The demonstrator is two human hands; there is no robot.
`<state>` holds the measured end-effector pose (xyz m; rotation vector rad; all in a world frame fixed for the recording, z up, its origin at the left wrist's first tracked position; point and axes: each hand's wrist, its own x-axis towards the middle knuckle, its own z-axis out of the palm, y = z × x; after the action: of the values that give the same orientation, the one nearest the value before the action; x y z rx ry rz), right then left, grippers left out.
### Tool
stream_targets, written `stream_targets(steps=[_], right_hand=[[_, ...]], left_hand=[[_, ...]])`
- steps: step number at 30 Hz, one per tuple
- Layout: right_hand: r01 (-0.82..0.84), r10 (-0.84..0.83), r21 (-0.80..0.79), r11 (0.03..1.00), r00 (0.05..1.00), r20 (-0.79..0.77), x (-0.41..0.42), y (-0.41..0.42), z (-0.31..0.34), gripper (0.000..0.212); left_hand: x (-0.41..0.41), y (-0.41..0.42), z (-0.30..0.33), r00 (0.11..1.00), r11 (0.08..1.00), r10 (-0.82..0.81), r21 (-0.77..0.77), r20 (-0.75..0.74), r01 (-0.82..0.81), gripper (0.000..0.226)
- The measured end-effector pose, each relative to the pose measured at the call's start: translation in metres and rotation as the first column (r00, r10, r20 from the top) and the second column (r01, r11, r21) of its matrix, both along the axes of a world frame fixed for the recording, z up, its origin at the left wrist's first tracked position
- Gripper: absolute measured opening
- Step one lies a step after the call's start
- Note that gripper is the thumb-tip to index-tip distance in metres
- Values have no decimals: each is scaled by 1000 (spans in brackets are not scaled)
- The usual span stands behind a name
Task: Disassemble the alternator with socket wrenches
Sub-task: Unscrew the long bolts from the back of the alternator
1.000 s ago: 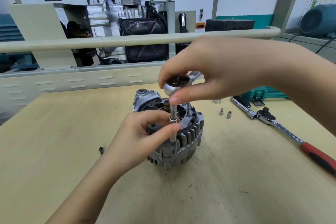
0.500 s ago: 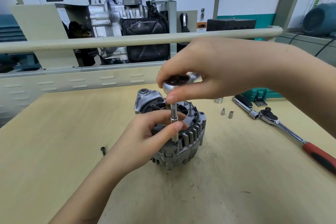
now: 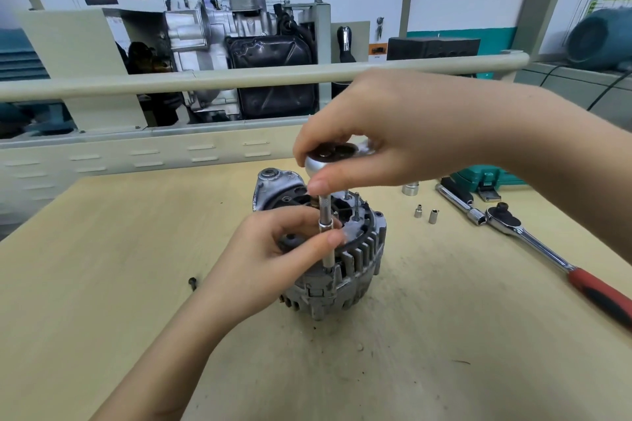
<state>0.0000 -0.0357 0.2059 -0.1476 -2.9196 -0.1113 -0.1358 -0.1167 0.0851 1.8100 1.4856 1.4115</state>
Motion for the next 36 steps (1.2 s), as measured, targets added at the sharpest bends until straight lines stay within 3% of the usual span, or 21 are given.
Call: stream_targets(steps=[3,5,12,15,20,23,26,31,36], right_hand=[[-23,23,-30,999,1000,3,0,1,0,37],[-22,22,-30,999,1000,-10,-1,1,1,37],[15,-14,39,999,1000,-27,-2,-3,1,58],[15,-15,-29,999,1000,6,-2,-4,2,65],[50,-35,-131,990,993,111,6,-2,6,39],[88,-69,-131,987,987,143,8,-2,8,42],[26,-8,-121,992,989,148,9,1,7,13],[-16,44,-141,990,980,196,11,5,11,15],[21,2,-169,985,991,134,11,8,10,36]], left_hand=[[-4,-2,1,1000,1000,-24,-16,-16,24,11],[-4,-1,0,1000,1000,5,9,-30,-4,19],[2,0,1,998,996,43,85,-35,-39,35],[-1,0,0,996,996,44,75,-73,-38,34],[-4,0,1,998,999,8,47,-60,-5,29],[-5,1,1,1000,1000,-5,24,-19,5,21],[-7,1,3,1000,1000,-30,0,-2,30,17],[-10,-2,7,991,991,-126,-43,-51,124,11],[-8,-2,5,993,996,-86,-8,-78,85,10]])
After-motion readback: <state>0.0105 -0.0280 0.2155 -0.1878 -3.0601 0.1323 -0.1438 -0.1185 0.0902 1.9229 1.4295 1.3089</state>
